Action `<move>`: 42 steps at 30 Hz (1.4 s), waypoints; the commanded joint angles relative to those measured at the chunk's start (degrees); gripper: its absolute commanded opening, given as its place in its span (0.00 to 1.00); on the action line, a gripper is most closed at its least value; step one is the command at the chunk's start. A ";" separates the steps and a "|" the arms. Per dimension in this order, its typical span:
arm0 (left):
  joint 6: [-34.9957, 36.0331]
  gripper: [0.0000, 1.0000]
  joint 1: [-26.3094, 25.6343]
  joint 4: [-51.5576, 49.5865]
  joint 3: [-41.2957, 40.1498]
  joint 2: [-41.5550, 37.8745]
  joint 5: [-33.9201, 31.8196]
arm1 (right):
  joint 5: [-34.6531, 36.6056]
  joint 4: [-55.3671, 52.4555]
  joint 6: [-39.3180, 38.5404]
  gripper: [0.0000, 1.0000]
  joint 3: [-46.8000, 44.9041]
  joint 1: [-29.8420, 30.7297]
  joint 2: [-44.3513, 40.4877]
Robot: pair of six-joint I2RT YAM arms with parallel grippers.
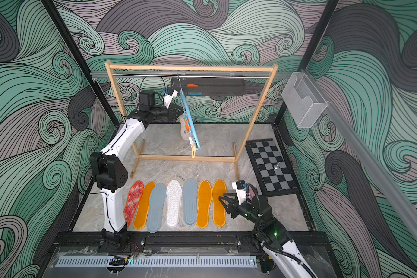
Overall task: Take the shoe insoles off the hanger
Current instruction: Remove the insole from the hanger.
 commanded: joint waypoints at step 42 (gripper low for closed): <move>-2.63 0.62 -0.31 -3.70 -33.74 -31.94 -9.80 | 0.93 0.63 1.53 0.41 -0.09 0.73 -0.23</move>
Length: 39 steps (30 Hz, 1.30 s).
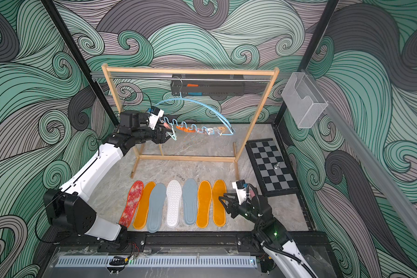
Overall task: Take the shoe insoles off the hanger
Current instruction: Remove the insole from the hanger.
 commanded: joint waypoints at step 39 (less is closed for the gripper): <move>-8.14 0.62 1.82 -0.68 24.77 20.15 -14.62 | 0.97 0.94 0.29 0.42 -0.12 0.63 -0.01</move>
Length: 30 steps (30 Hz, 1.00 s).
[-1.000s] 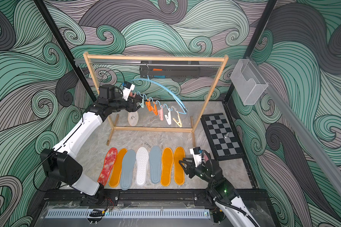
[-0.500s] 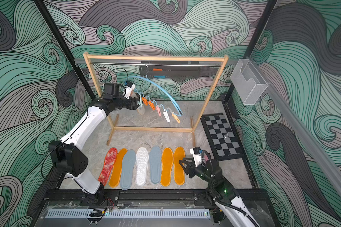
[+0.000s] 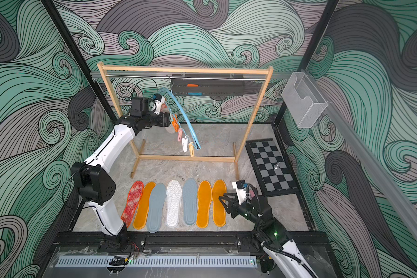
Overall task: Take the shoe insoles off the hanger
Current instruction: Remove the insole from the hanger.
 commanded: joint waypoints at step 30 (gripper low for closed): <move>0.40 0.37 0.68 0.03 -7.80 -10.91 6.24 | 0.58 0.99 0.25 0.42 -0.12 0.44 0.19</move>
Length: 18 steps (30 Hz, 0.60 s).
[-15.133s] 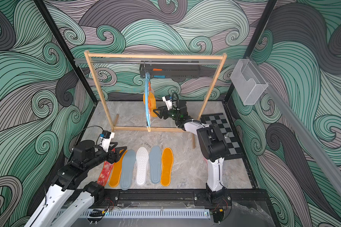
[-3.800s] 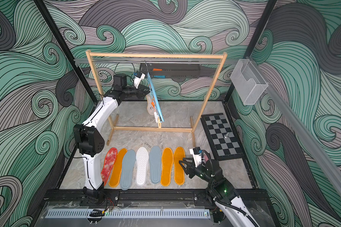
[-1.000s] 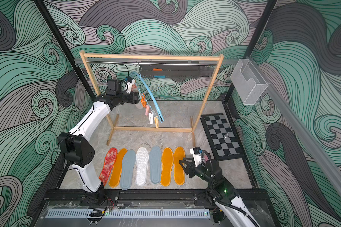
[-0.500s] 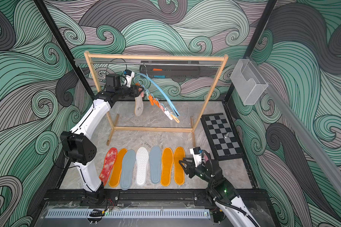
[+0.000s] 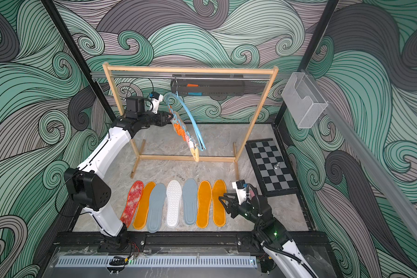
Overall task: Take the shoe insoles off the hanger
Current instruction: Remove the insole from the hanger.
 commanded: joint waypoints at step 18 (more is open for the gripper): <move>-0.20 0.29 0.41 -2.05 -9.04 -11.68 1.92 | 0.72 0.64 0.38 0.42 -0.05 0.48 -0.20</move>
